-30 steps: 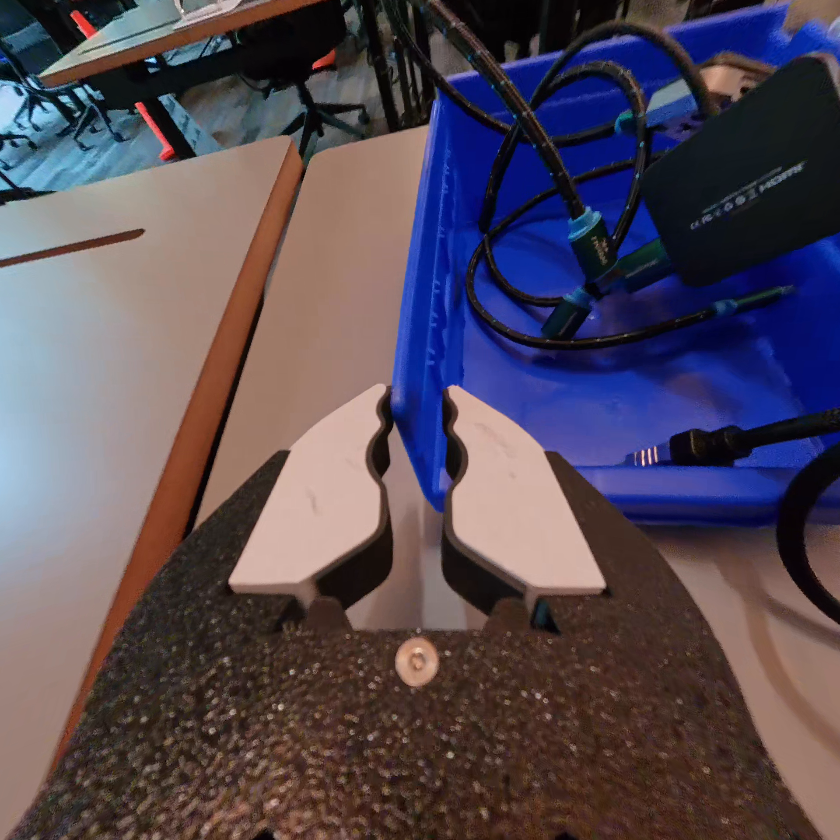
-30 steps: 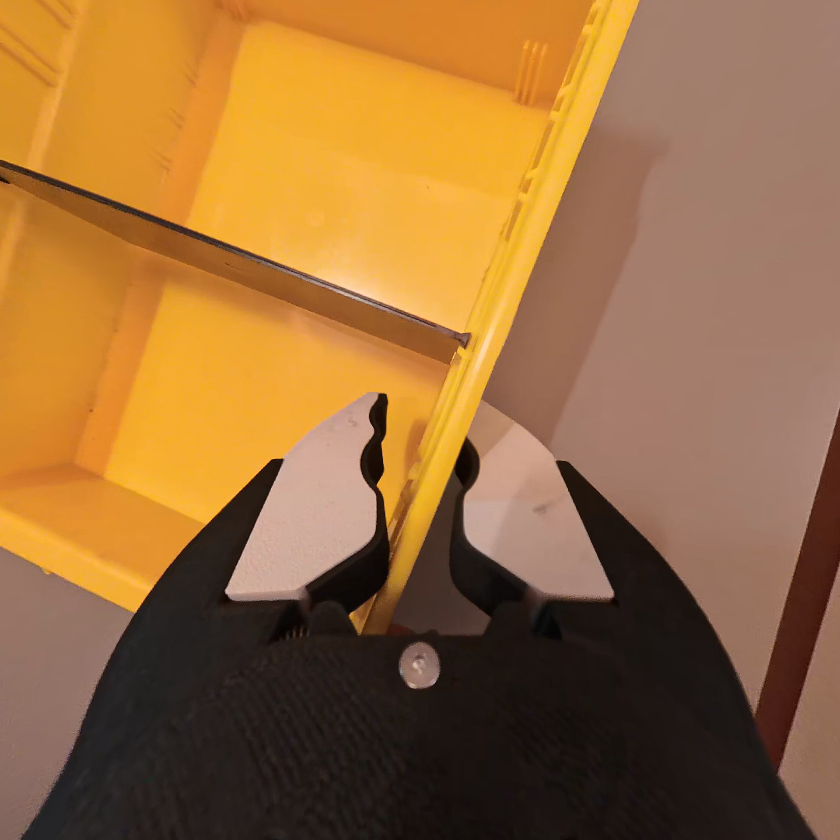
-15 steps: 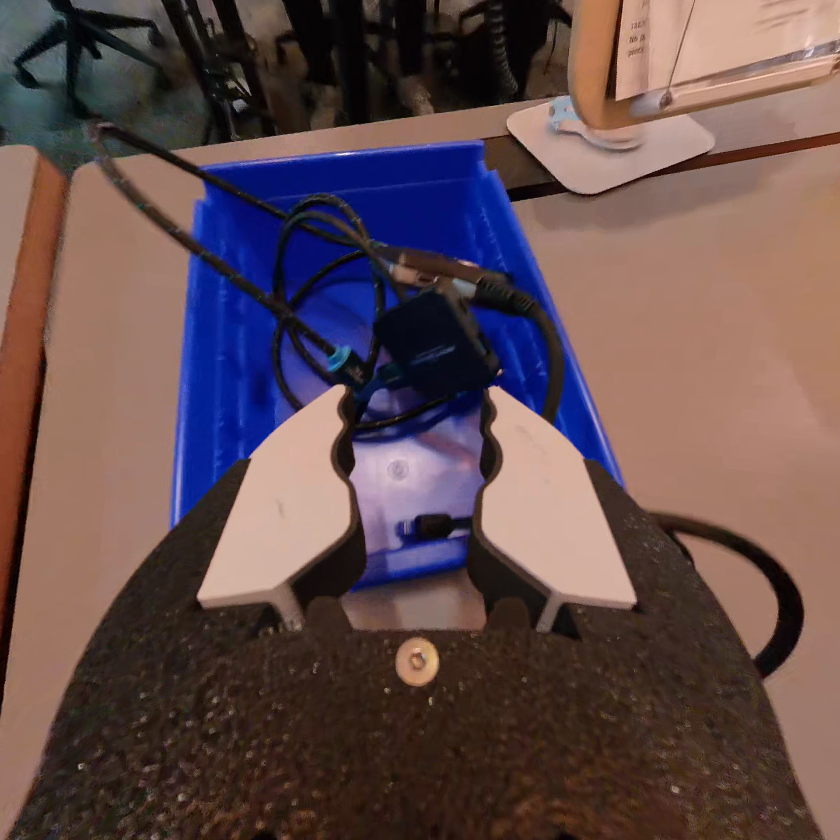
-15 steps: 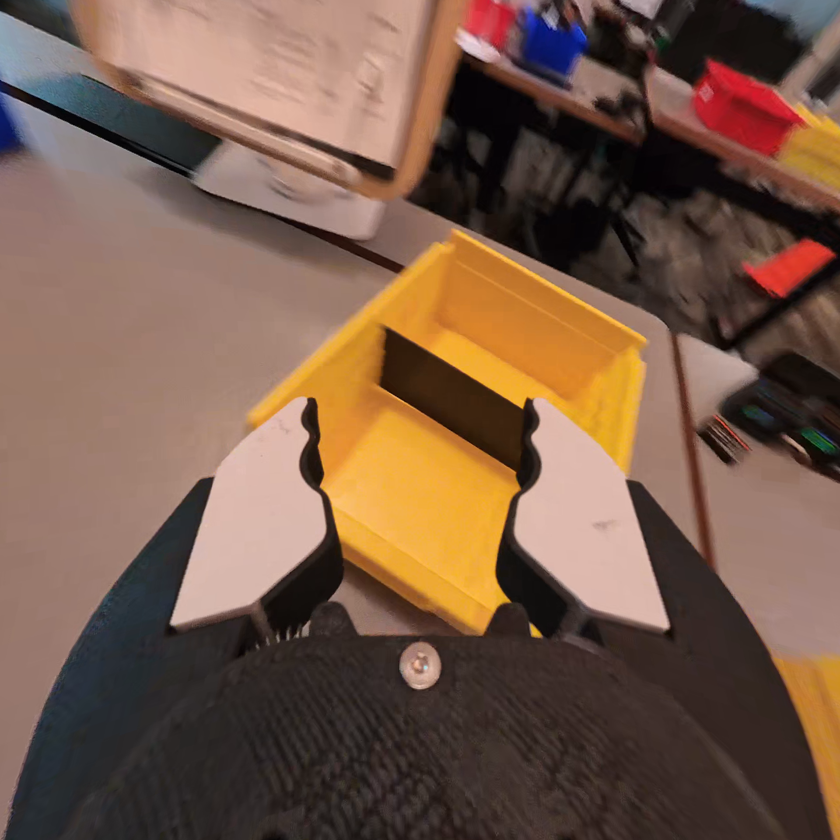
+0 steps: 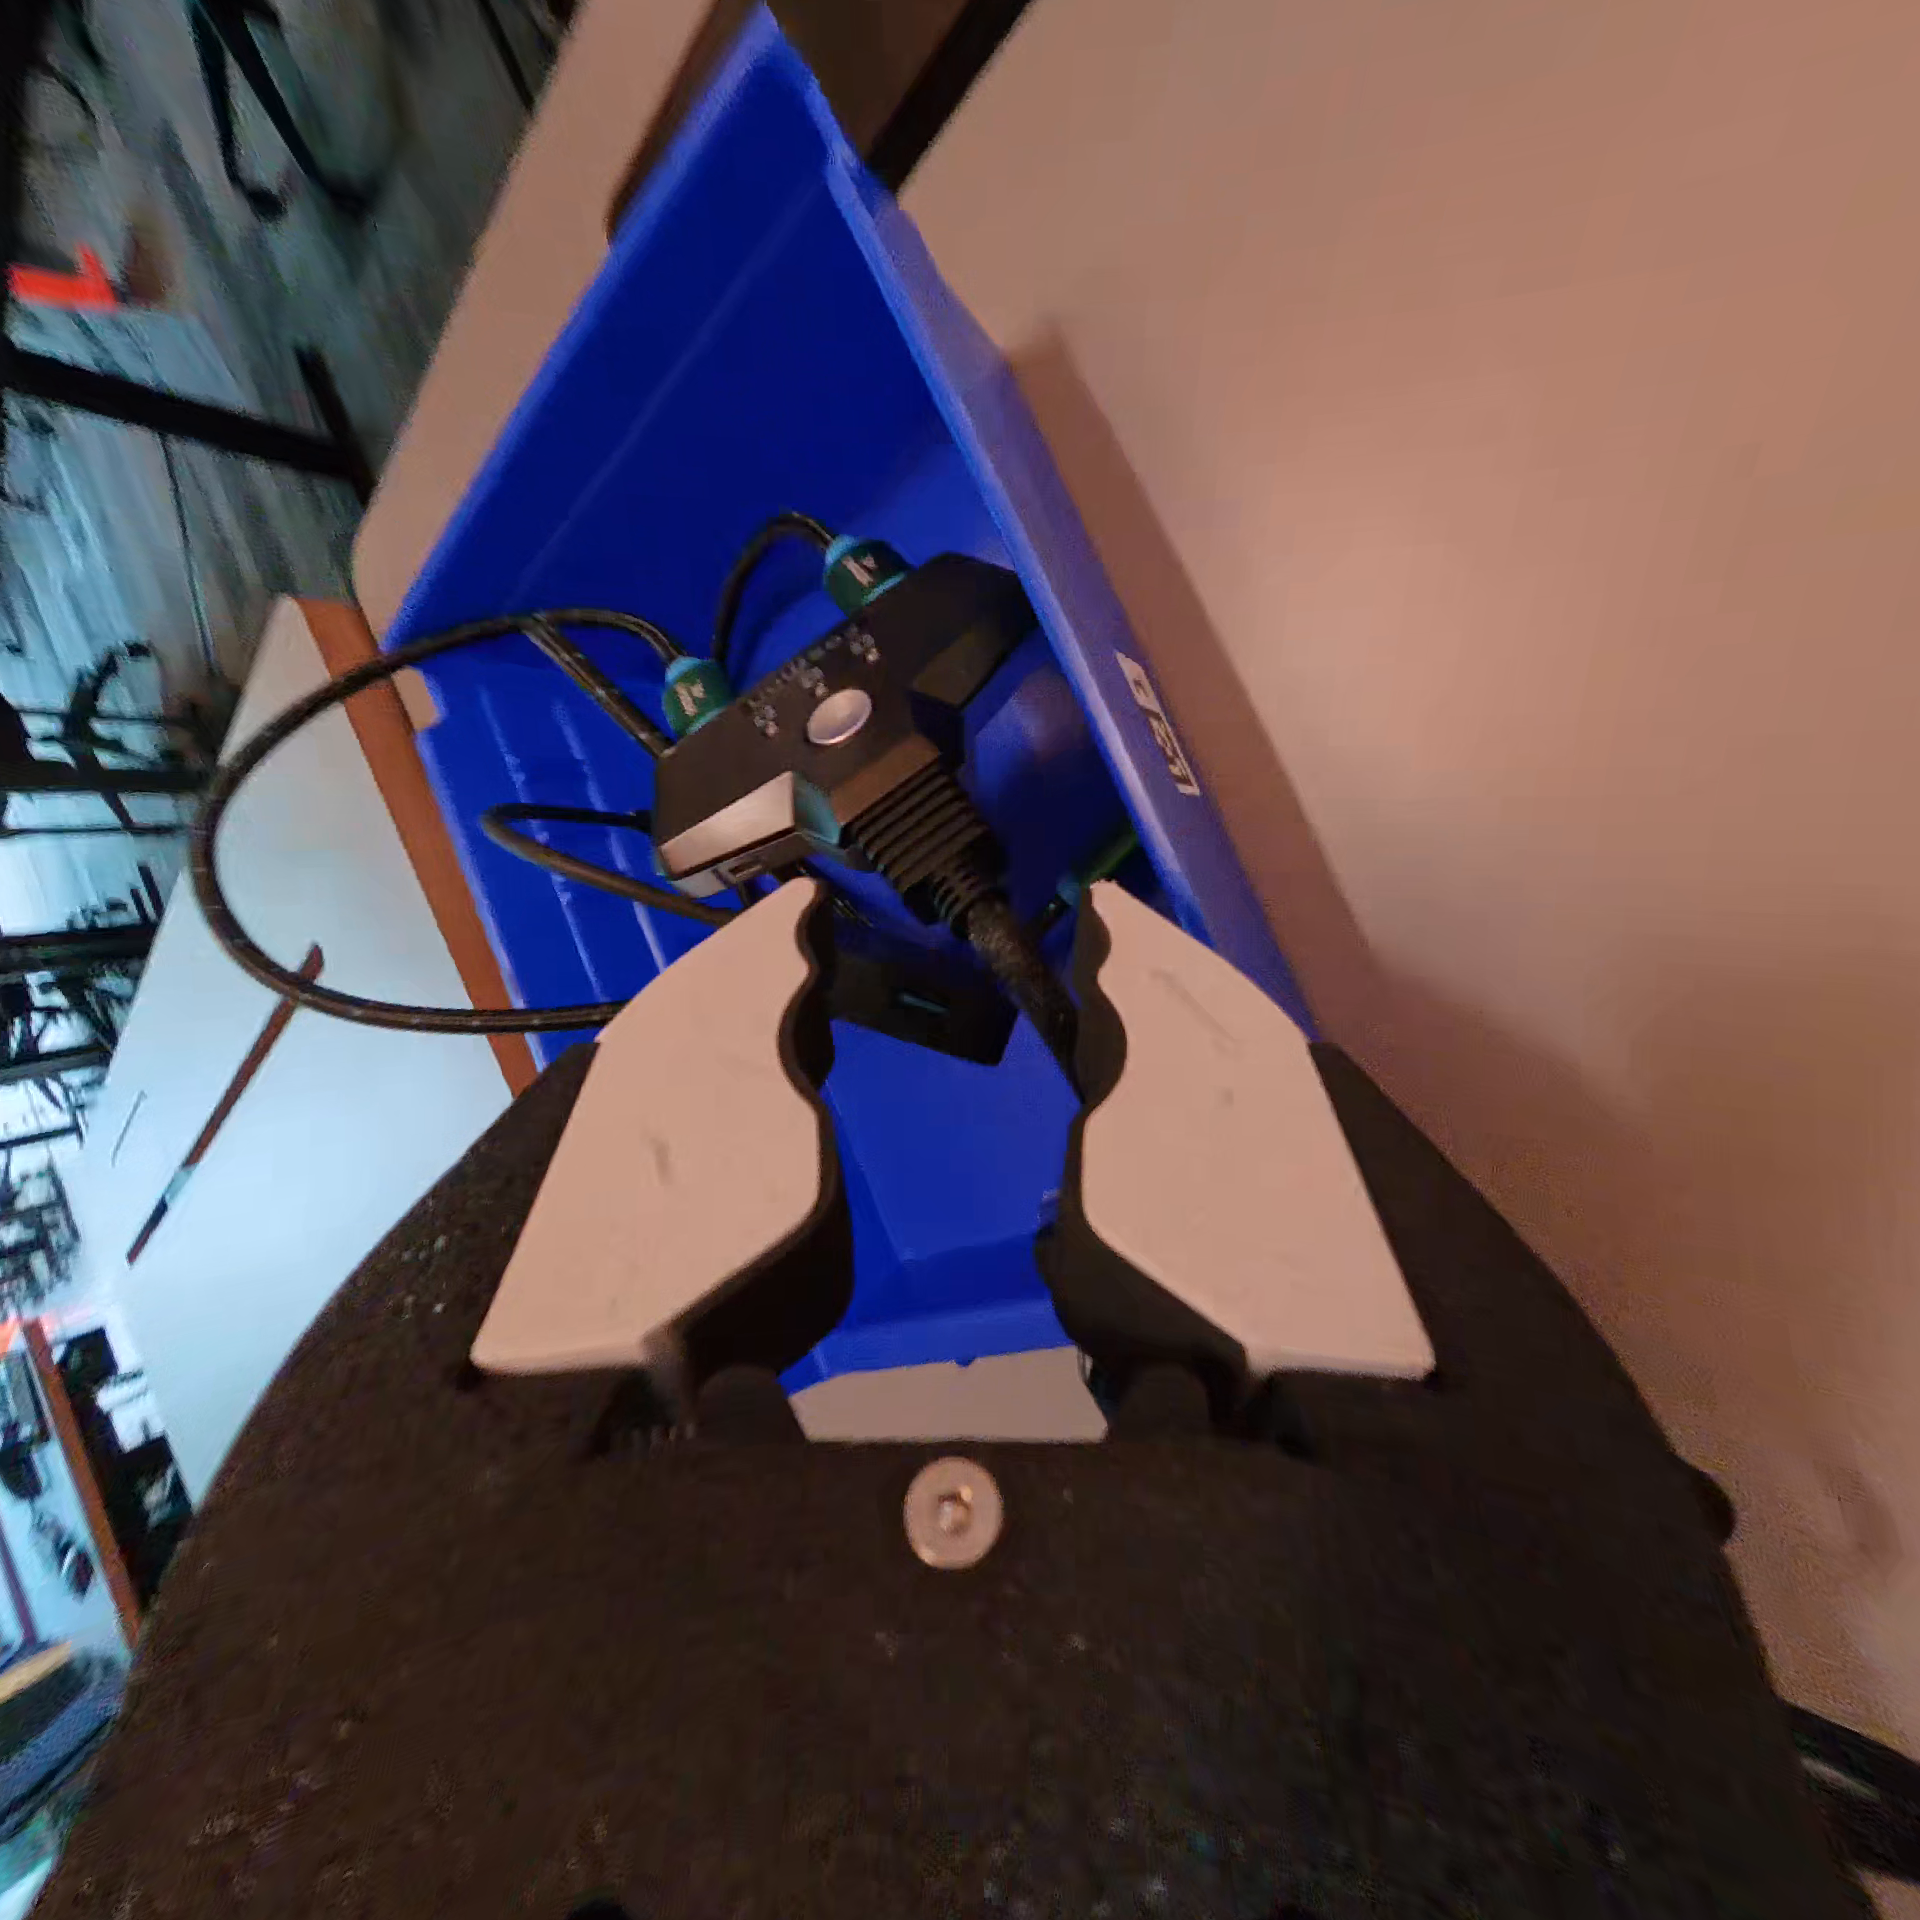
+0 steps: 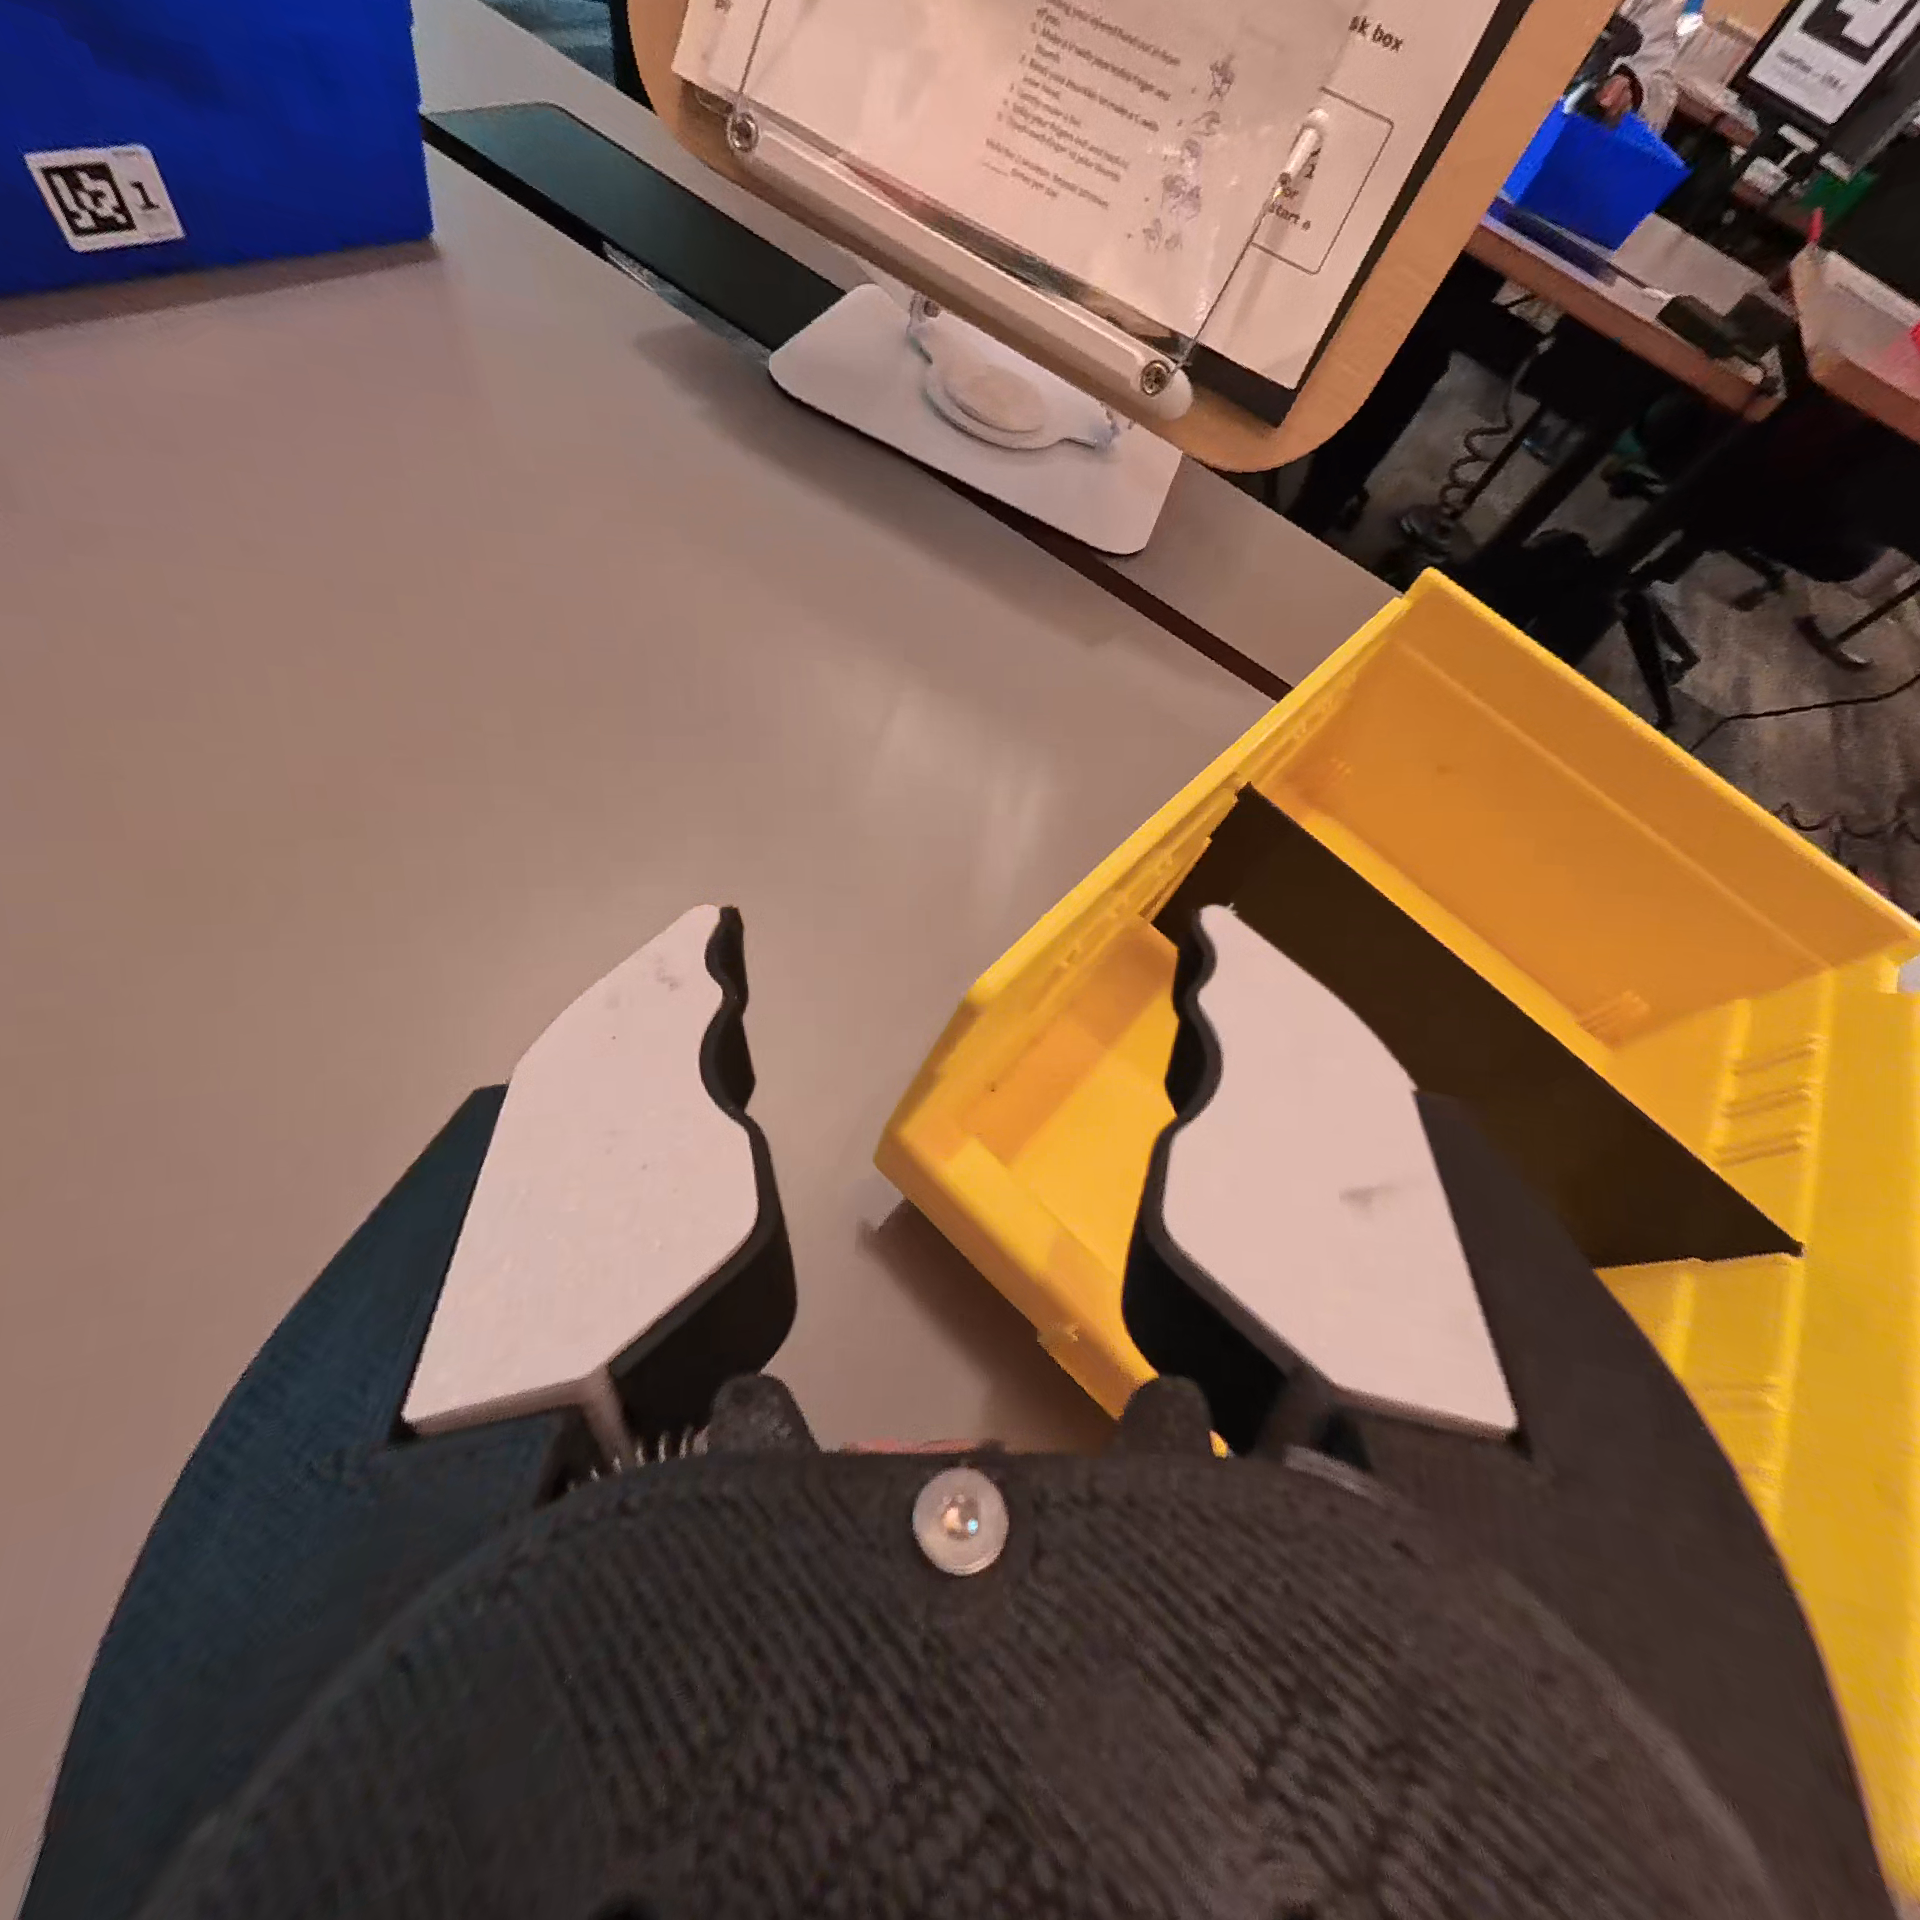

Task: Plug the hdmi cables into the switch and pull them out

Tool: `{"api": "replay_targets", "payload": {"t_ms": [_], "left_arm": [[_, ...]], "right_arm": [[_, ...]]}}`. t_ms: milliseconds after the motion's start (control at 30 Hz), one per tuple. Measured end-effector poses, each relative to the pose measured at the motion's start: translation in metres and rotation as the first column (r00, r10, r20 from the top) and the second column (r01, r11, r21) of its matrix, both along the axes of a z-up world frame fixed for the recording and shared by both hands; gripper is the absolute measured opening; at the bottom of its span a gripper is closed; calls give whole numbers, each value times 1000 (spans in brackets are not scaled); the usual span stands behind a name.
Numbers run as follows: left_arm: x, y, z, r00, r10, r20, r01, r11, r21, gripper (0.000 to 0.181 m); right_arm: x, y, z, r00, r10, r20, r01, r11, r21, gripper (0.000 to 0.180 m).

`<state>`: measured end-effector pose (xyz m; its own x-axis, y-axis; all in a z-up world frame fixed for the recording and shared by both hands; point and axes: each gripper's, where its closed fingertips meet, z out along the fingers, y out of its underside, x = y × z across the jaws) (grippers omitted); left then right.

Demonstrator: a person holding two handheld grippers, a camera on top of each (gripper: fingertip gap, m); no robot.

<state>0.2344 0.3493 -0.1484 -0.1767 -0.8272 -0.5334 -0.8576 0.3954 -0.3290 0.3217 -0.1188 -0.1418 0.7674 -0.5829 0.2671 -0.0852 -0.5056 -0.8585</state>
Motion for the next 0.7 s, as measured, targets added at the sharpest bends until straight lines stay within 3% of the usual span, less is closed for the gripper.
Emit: {"api": "replay_targets", "payload": {"t_ms": [167,400,533,700], "left_arm": [[9,10,-19,987,95,-128,-88,994,63,36],[15,30,-19,976,202,-79,-196,977,80,24],[13,34,-7,990,143,18,-144,983,111,23],[2,24,39,986,-19,167,-36,947,321,21]], "right_arm": [[-3,1,-1,1000,21,-11,-21,1000,14,79],[-5,0,4,999,35,-15,-34,998,55,78],[-9,3,6,999,52,-13,-51,997,62,77],[-12,9,7,997,73,-16,-72,994,79,77]]}}
